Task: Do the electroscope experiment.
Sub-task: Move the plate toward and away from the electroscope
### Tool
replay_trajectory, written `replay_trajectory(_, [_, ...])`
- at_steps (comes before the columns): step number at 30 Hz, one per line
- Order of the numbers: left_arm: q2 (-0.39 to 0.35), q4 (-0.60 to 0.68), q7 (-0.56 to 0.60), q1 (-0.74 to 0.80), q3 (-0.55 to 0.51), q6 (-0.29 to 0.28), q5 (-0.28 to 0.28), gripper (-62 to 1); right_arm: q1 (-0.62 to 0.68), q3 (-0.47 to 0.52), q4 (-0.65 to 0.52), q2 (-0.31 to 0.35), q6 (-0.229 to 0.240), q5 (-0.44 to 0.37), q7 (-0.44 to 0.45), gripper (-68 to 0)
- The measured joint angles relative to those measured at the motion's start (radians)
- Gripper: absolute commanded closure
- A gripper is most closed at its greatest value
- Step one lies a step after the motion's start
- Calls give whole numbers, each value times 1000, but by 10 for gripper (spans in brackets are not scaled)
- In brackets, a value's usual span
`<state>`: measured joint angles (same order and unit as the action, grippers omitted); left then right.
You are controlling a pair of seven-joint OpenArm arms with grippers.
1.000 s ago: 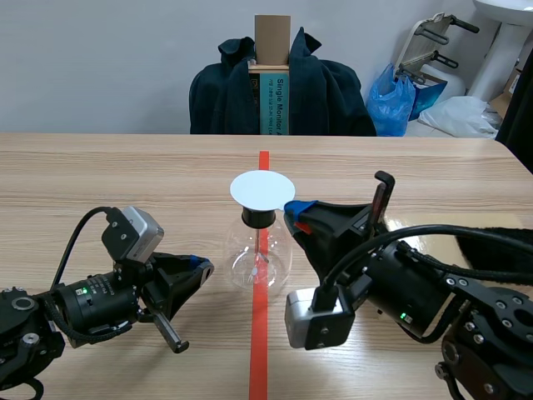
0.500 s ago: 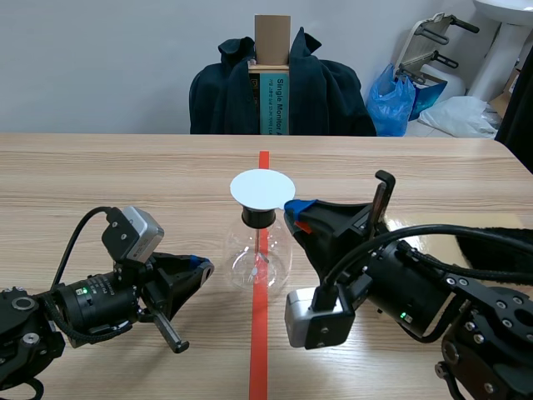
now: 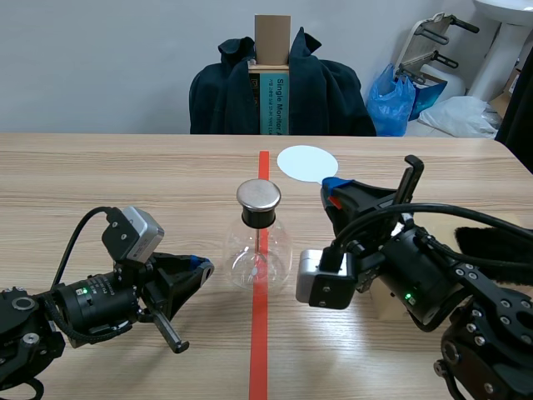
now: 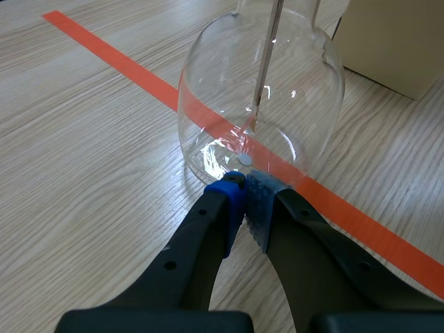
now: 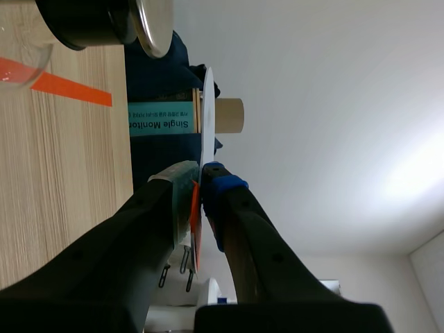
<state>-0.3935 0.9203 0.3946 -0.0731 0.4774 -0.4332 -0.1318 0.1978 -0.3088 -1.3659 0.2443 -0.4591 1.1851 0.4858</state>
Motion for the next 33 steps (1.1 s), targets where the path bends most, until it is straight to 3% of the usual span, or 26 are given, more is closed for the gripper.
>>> replay_trajectory(11, [0,0,0,0,0,0,0,-31,0,0,0,0,0,0,-30,-8])
replay_trajectory(26, [0,0,0,0,0,0,0,-31,0,0,0,0,0,5,246,-8])
replay_trajectory(33, [0,0,0,0,0,0,0,-31,0,0,0,0,0,5,284,-8])
